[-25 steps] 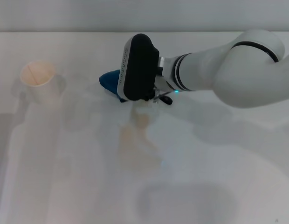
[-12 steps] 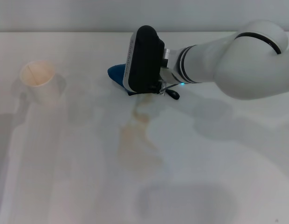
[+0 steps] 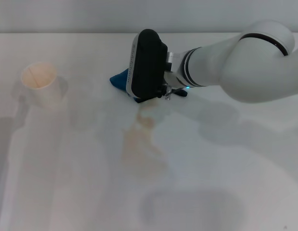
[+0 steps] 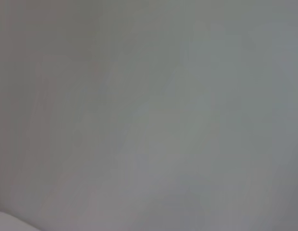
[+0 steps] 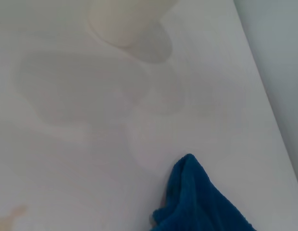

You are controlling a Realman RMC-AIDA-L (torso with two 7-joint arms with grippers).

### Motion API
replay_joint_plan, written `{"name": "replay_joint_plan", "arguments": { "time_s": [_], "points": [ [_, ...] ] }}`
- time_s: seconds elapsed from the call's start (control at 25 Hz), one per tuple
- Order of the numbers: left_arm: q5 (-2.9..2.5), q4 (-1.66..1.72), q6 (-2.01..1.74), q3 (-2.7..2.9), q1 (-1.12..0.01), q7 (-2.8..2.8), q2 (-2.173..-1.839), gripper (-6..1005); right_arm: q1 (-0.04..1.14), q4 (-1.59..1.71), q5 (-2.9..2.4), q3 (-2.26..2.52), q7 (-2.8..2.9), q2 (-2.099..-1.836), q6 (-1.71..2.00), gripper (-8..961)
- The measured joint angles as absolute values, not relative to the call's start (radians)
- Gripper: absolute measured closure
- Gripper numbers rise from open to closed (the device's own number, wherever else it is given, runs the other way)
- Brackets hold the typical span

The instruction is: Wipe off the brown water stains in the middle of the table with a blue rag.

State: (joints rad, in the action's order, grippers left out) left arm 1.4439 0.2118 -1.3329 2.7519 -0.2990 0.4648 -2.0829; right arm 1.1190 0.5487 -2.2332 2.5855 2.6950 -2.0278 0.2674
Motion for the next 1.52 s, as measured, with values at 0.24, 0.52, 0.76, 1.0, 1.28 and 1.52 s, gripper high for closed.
{"name": "replay_joint_plan", "arguments": {
  "time_s": [0.24, 0.52, 0.76, 1.0, 1.28, 1.52],
  "points": [
    [1.445, 0.214, -1.331, 2.752, -0.298, 0.465, -2.084, 111, 1.093, 0.549, -2.233, 2.594, 2.694, -2.028, 0.206, 519],
    [1.445, 0.227, -1.332, 2.752, -0.29, 0.465, -2.085, 112, 1.069, 0.551, -2.233, 2.648, 2.694, -2.028, 0.168, 520],
    [1.445, 0.23, -1.332, 2.752, -0.288, 0.465, -2.085, 112, 1.044, 0.553, -2.233, 2.659, 2.694, -2.028, 0.166, 521],
    [1.445, 0.23, -1.333, 2.752, -0.286, 0.465, -2.085, 112, 1.034, 0.585, -2.233, 2.655, 2.694, -2.028, 0.171, 521],
    [1.445, 0.24, -1.333, 2.753, -0.277, 0.465, -2.084, 111, 1.05, 0.605, -2.233, 2.66, 2.694, -2.028, 0.192, 522],
    [1.445, 0.241, -1.334, 2.752, -0.274, 0.465, -2.083, 112, 1.05, 0.597, -2.225, 2.652, 2.694, -2.028, 0.193, 523]
  ]
}}
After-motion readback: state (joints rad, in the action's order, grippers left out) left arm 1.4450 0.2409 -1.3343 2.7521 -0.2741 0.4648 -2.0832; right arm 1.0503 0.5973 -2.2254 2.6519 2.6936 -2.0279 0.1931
